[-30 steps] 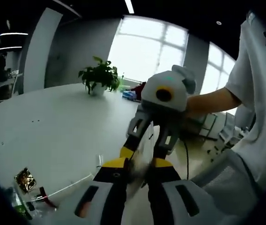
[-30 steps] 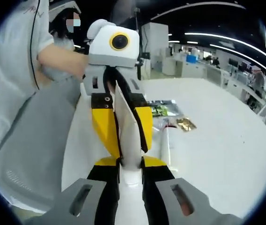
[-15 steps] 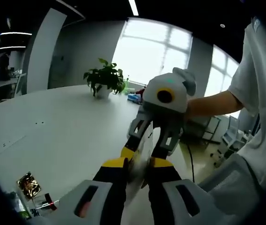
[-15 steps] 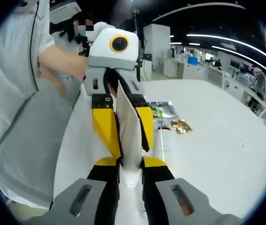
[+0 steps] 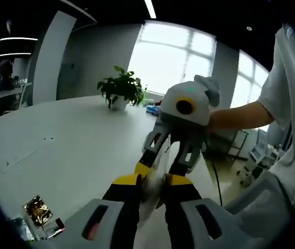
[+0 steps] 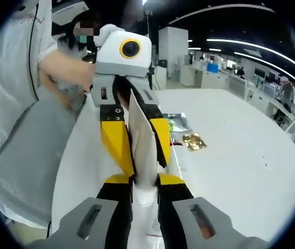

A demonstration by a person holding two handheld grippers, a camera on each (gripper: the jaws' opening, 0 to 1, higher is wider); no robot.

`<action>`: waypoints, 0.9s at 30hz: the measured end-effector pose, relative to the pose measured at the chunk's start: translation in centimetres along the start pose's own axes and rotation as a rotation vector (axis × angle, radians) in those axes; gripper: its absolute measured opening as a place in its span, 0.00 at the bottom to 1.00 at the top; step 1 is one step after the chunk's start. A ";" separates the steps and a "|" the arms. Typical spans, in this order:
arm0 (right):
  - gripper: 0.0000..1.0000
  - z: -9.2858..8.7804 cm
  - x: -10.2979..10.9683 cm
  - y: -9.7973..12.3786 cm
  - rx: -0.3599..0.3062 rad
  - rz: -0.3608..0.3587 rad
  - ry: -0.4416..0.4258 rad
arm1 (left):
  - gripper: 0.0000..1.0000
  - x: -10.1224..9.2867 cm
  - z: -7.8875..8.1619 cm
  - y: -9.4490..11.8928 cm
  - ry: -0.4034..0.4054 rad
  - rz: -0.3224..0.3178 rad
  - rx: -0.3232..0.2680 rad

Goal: Arrange the skincare products in the storage area until every visible bottle or jar stands upright without overlapping.

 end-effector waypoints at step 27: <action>0.29 -0.6 2.8 -0.4 0.056 0.005 -0.067 | 0.26 -1.5 -1.1 0.5 0.024 0.013 0.046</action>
Point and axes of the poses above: the point that each gripper's makers call its tool centre point, and the gripper's own axes: y roughly backward along the fingers, x roughly to its left, z roughly out of its top, the point moved 8 cm from there along y, roughly backward along the fingers, and after that the axes turned 10 degrees about y, right-handed, at the moved point
